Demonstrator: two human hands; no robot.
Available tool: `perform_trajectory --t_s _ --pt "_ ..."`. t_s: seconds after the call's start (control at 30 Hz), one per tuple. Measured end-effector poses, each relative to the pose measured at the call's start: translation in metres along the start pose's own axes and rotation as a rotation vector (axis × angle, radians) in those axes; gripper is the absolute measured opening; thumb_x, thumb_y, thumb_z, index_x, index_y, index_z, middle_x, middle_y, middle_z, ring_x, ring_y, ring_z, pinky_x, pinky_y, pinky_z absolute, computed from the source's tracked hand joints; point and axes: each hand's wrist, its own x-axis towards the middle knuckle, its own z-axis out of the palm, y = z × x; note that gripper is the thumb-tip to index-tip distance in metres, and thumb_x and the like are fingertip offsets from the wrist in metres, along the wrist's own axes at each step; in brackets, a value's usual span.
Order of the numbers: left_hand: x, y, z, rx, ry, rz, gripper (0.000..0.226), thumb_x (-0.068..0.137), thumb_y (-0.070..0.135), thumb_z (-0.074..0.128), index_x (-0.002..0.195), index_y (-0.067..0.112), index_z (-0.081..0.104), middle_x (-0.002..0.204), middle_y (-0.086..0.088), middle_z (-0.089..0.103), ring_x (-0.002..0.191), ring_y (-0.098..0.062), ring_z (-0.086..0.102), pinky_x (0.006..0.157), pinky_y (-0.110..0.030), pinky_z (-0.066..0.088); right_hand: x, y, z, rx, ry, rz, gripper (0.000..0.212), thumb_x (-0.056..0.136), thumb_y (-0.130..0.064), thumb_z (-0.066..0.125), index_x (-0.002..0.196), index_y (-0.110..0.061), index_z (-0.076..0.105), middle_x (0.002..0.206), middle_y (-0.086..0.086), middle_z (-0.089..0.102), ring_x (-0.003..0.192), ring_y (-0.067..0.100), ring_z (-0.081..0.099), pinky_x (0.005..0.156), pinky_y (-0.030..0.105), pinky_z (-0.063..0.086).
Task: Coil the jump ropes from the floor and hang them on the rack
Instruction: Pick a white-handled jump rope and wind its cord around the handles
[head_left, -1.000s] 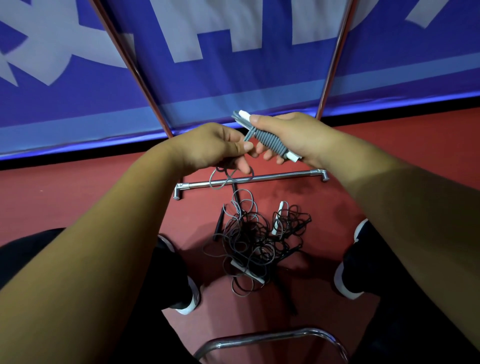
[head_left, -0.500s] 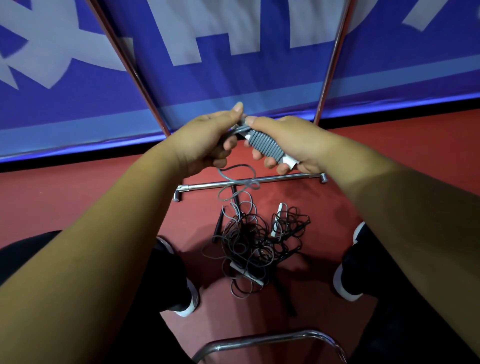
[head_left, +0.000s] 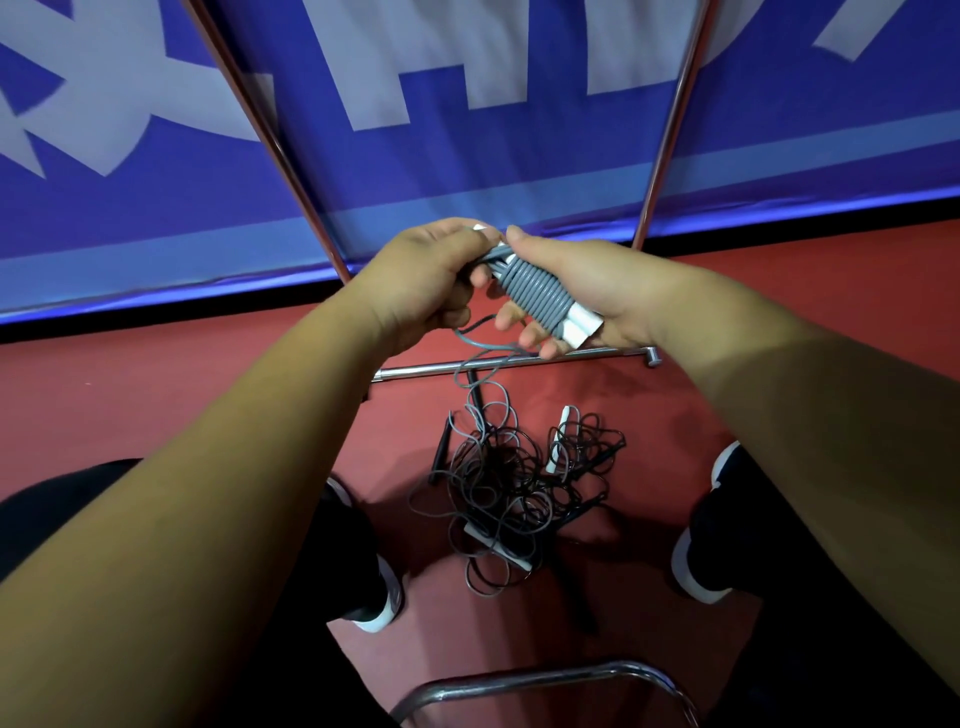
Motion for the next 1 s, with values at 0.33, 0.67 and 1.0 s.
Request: perform_trajectory --t_s 0.33,0.67,1.0 --pt "0.003 0.006 0.001 0.31 0.063 -0.045 0.05 0.107 0.051 0.051 0.083 0.008 0.06 0.056 -0.002 0.045 0.046 -0.016 0.031 0.048 -0.026 0.031 0.0 -0.003 -0.003 0.019 0.15 0.042 0.063 0.092 -0.079 0.059 0.112 -0.02 0.069 0.076 -0.002 0.06 0.053 0.009 0.044 0.045 0.016 0.026" --pt "-0.003 0.015 -0.006 0.479 -0.277 -0.214 0.051 0.111 0.043 0.043 0.107 0.002 0.072 0.06 0.004 0.035 0.054 -0.015 0.023 0.051 -0.027 0.024 0.005 0.005 0.008 -0.042 0.289 0.074 0.068 0.087 -0.086 0.056 0.102 -0.021 0.071 0.08 -0.001 0.061 0.051 0.01 0.046 0.045 0.017 0.027" --pt "-0.007 -0.006 -0.014 0.55 -0.356 -0.27 0.027 0.113 0.015 0.043 0.113 0.003 0.068 0.097 -0.018 0.075 0.084 -0.022 0.072 0.086 -0.039 0.059 0.0 0.005 0.01 -0.009 0.177 0.019 0.053 0.093 -0.065 0.069 0.116 -0.017 0.07 0.082 0.005 0.063 0.052 0.014 0.046 0.048 0.018 0.027"
